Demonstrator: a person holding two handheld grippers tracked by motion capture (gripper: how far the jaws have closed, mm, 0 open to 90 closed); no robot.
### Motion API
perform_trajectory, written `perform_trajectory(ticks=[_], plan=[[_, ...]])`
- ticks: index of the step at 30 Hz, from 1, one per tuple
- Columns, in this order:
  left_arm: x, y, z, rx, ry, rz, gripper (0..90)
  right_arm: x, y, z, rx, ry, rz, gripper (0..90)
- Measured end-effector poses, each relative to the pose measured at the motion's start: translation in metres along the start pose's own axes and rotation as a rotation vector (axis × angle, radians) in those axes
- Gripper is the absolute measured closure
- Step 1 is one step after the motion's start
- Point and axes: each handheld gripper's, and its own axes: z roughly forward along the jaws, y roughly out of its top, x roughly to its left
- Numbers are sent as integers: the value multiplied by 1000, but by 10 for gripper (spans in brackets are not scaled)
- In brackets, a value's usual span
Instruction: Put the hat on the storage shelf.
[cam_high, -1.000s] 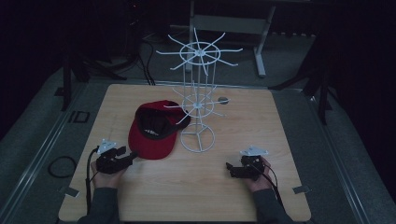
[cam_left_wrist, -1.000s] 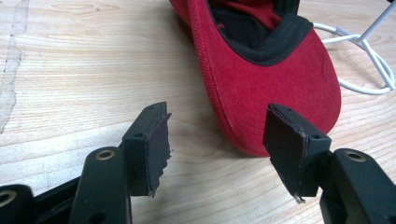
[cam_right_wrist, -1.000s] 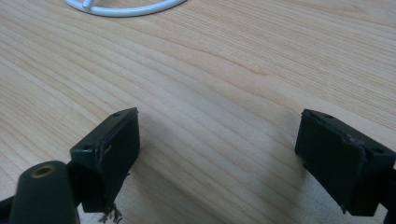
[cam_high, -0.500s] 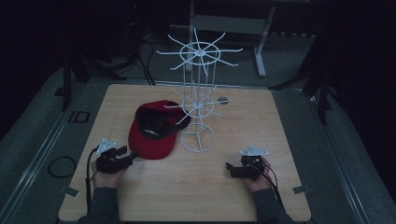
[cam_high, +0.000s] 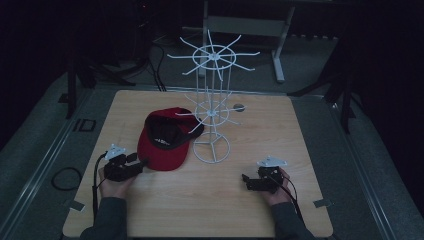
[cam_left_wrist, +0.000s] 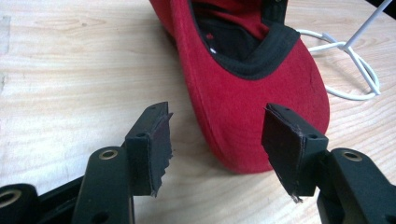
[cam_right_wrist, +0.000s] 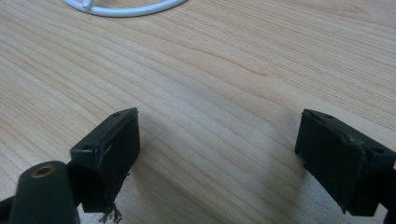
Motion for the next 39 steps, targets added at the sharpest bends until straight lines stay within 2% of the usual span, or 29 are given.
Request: perform_trajectory(ticks=[3, 6, 11, 14, 19, 20, 22, 24, 25, 26, 29, 30, 39], plan=[[4, 8, 2, -10, 14, -14, 425, 0, 0, 0, 1, 0, 1, 137], [7, 15, 5, -7, 3, -24, 463, 0, 0, 0, 1, 0, 1, 137], [5, 18, 8, 31, -23, -31, 680, 0, 0, 0, 1, 0, 1, 137], [2, 16, 8, 53, -40, -20, 752, 0, 0, 0, 1, 0, 1, 137], [-5, 13, 9, 89, -67, -12, 756, 0, 0, 0, 1, 0, 1, 137], [-8, 13, 11, 115, -93, -9, 753, 0, 0, 0, 1, 0, 0, 137], [-10, 13, 14, 139, -107, -1, 742, 0, 0, 0, 1, 0, 1, 137], [-11, 13, 20, 170, -123, -8, 707, 0, 0, 0, 1, 0, 1, 137], [-11, 13, 20, 170, -123, -8, 686, 0, 0, 0, 1, 0, 1, 137], [-13, 12, 26, 191, -137, -12, 674, 0, 0, 0, 1, 0, 1, 137], [-14, 11, 33, 201, -148, -22, 661, 0, 0, 0, 1, 0, 1, 137], [-14, 11, 38, 203, -168, -39, 652, 0, 0, 0, 1, 0, 1, 137], [-17, 15, 55, 244, -210, -39, 633, 0, 0, 0, 2, 0, 1, 137]])
